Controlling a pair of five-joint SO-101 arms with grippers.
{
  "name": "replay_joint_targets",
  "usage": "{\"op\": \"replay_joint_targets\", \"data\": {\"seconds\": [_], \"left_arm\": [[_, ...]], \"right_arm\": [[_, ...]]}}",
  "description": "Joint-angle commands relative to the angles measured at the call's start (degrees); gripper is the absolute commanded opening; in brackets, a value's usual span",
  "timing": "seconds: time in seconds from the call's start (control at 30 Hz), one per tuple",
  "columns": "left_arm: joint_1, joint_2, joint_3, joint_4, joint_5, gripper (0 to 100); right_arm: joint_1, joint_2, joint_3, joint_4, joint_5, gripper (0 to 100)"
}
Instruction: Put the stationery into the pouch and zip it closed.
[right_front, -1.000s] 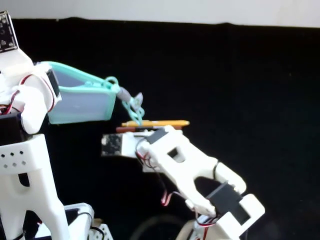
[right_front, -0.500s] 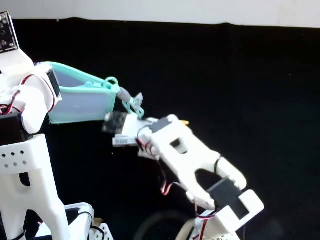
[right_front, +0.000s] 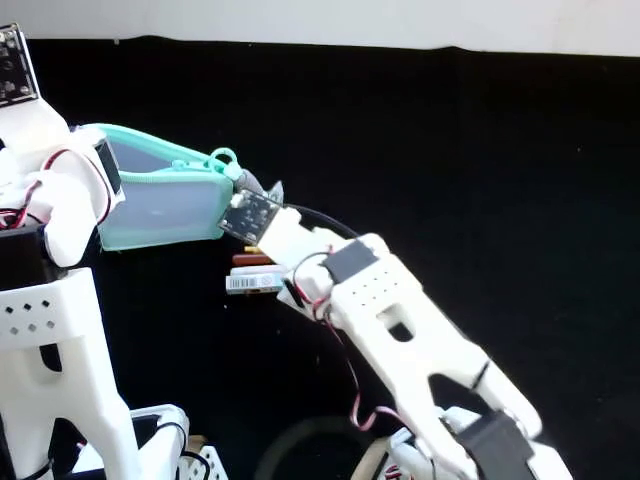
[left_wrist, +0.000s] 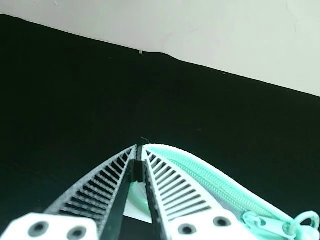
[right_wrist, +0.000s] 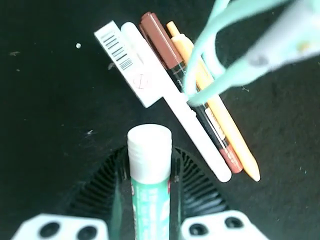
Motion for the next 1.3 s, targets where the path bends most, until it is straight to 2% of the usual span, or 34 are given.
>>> {"op": "replay_joint_targets", "data": {"seconds": [0.0,0.23,0.6,0.9,1.03,1.27], "left_arm": [[0.3,1.3,2.8,2.0,-0.2,1],[0.3,1.3,2.8,2.0,-0.2,1],[0.3,1.3,4.4,1.7,-0.2,1],[0.3,0.8,5.7,1.6,-0.2,1],[0.3,0.9,5.7,1.6,-0.2,1],[0.3,1.2,5.7,1.6,-0.2,1]], "right_arm": [[-0.7,-7.3,0.8,1.3,-3.0,0.6],[-0.7,-14.5,-0.3,0.7,-10.5,0.6],[-0.7,-18.3,-16.7,0.8,-22.7,0.6],[-2.0,-17.3,-29.5,-2.2,-31.7,0.6],[-4.6,-13.4,-35.1,-3.6,-34.9,0.6],[-4.8,-6.4,-43.6,-8.0,-40.9,0.6]]}}
